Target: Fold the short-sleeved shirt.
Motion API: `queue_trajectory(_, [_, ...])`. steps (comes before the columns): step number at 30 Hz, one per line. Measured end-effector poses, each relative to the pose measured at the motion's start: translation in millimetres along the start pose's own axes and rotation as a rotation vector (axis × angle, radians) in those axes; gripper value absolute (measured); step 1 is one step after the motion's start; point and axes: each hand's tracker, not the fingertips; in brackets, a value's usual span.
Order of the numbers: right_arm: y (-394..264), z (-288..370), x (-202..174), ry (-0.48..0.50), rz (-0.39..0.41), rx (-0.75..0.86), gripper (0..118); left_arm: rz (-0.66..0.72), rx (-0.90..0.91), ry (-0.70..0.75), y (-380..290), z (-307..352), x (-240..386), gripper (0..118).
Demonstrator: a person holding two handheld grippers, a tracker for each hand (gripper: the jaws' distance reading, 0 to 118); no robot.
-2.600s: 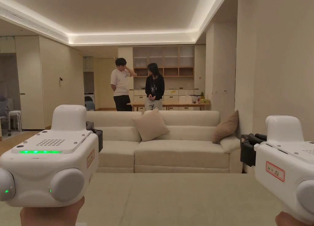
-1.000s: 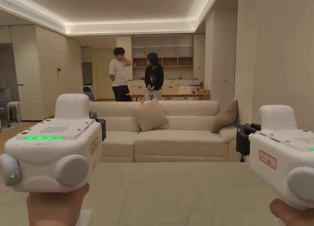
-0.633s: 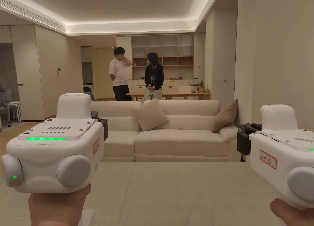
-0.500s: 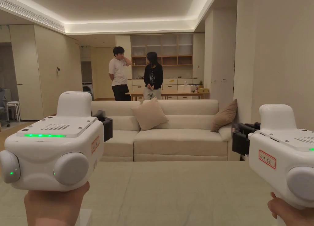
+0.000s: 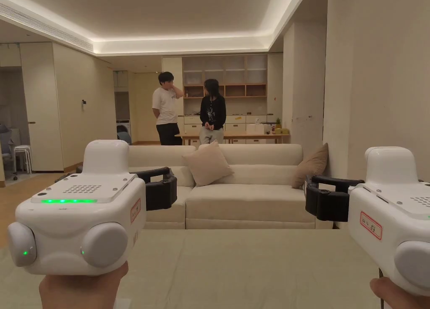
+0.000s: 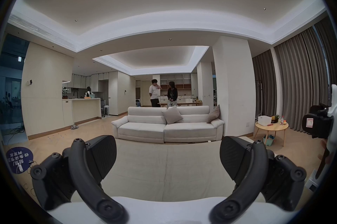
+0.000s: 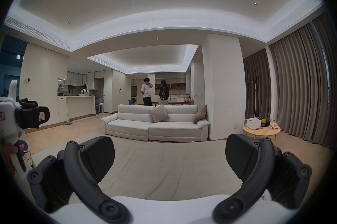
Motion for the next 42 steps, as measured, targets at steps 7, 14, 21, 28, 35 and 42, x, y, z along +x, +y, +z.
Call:
queue_trajectory(7, [2.4,-1.3,-1.2,-0.011,0.017,0.001,118,0.006,0.01,0.013,4.2,0.0,-0.2,112])
queue_trajectory(14, [4.6,-0.2,-0.6,-0.019,0.005,0.007,118,0.011,0.014,0.021,4.9,0.7,-2.1,112])
queue_trajectory(21, [4.8,0.6,-2.4,-0.018,0.017,0.002,118,0.008,0.008,0.024,4.6,0.0,-0.8,112])
queue_trajectory(28, [5.7,2.0,-0.3,-0.023,0.007,0.009,118,0.01,0.016,0.027,5.6,2.6,-1.6,112])
queue_trajectory(35, [6.5,2.8,-1.2,-0.024,0.003,0.009,118,0.006,0.007,0.034,6.2,1.6,-1.8,112])
queue_trajectory(42, [5.1,0.7,-3.7,-0.029,0.02,0.0,118,0.004,-0.008,0.032,3.8,-1.0,-1.7,112])
